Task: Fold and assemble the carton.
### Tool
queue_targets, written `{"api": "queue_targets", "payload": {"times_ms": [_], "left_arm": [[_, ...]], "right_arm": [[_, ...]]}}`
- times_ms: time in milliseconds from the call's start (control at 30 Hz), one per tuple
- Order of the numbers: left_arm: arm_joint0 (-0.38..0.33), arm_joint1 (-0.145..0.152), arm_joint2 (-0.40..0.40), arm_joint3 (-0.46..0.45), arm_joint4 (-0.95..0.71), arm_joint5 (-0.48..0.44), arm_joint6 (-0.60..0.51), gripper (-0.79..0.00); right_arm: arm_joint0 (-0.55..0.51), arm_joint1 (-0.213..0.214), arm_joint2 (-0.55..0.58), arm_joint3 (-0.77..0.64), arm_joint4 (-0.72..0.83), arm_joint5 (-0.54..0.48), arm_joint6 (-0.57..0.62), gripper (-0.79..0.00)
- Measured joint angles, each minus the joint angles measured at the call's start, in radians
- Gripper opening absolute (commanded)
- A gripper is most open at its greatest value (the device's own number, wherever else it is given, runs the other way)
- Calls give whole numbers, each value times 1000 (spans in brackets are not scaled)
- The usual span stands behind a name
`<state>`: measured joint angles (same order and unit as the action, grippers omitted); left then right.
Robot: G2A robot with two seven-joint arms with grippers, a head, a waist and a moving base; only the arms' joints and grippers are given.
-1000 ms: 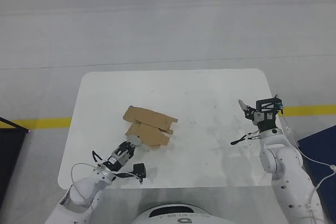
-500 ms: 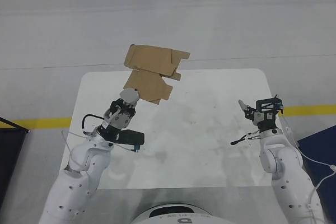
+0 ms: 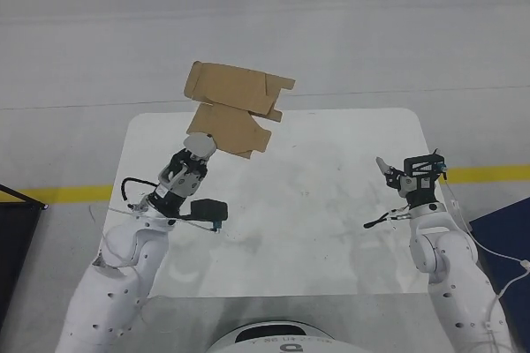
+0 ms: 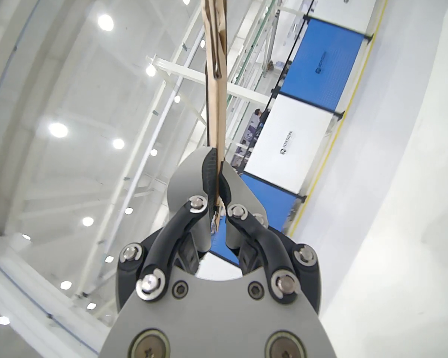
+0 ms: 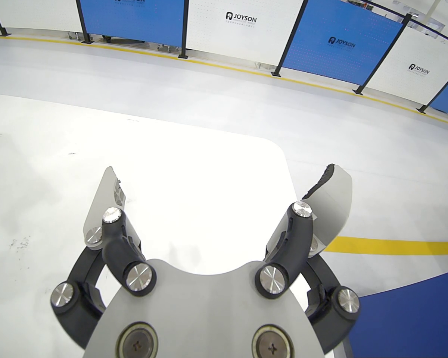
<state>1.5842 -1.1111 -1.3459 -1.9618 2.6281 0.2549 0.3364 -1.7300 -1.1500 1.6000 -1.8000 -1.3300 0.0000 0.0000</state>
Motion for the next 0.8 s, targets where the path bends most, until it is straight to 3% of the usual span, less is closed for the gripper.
{"api": "queue_targets", "payload": {"times_ms": [100, 200, 267, 400, 800], "left_arm": [[-50, -5, 36, -46, 290, -34, -101, -785], [-125, -6, 79, -73, 440, -53, -135, -785], [-180, 7, 79, -75, 448, -66, -137, -785], [-261, 59, 82, -95, 443, -103, -187, -785], [-261, 60, 83, -96, 444, -104, -188, -785]], "right_arm": [[0, 0, 0, 0, 0, 0, 0, 0], [0, 0, 0, 0, 0, 0, 0, 0], [0, 0, 0, 0, 0, 0, 0, 0], [0, 0, 0, 0, 0, 0, 0, 0], [0, 0, 0, 0, 0, 0, 0, 0]]}}
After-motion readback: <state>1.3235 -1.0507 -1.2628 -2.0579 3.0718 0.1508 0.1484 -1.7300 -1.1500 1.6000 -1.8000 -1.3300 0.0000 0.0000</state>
